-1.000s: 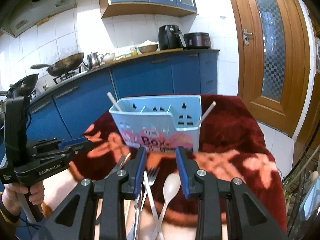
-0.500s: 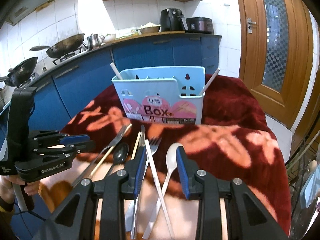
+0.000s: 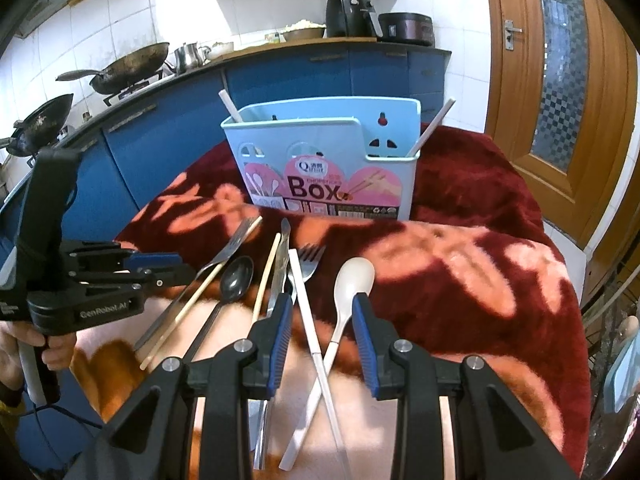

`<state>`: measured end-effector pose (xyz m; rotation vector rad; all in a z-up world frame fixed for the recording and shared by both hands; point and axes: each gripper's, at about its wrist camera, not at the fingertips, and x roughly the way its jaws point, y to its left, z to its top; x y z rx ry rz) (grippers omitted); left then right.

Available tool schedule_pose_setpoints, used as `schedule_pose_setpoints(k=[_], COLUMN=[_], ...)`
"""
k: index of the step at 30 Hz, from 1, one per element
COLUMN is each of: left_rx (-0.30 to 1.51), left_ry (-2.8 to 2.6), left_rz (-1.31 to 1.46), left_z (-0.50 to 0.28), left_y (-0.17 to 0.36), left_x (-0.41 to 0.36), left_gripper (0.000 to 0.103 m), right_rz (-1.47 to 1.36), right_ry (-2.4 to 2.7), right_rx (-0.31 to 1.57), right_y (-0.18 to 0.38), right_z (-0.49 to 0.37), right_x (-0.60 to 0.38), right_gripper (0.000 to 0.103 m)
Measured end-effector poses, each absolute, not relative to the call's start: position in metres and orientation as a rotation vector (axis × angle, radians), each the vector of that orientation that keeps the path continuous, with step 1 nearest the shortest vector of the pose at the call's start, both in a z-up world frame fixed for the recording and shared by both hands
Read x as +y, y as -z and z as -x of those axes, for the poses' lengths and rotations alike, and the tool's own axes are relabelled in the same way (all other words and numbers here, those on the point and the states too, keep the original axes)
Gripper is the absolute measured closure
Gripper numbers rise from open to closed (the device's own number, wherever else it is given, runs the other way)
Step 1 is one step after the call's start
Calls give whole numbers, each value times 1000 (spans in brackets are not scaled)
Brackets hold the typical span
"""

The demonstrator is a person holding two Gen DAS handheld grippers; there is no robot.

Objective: Organize utensils
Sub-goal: 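Move both tools back down toward the remaining utensils, then grasp the metal fork with the left tool while the right tool grasps a white chopstick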

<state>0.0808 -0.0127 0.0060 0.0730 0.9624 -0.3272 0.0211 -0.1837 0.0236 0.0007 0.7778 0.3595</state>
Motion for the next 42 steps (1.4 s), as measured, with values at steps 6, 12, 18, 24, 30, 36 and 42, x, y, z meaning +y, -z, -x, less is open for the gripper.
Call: schedule_pose_setpoints(k=[6,12,18,24,30,36,42], left_rx=[986,1003,1030,1090,1150,1166,1157], left_ry=[367,345,351,362,363,374,386], left_rz=[-54,-65,-29,-50,-93,-115,-37], left_z=[-81,-87,-95,-108,-122,-131,-130], left_y=[-4,0,2,3,3,4,4], left_x=[-17,-17,-13,-18,-26,-32,-22], left_gripper=[83,83,83,83,83,86,95], right_rz=[32,89,92,77,128,104,85], right_ry=[-393,-412,-430,-455,-468,-500,-510], right_rx=[830,883,962,1042,1110,1169,1161], right_y=[-16,-9,-1,-1,-3,-2,-1], right_z=[-28,-38,-56,-73,-87,-100,-98], right_x=[-174,-164,-159,-156,-148,-147,-146], right_gripper=[69,74,85,88,88,93,95])
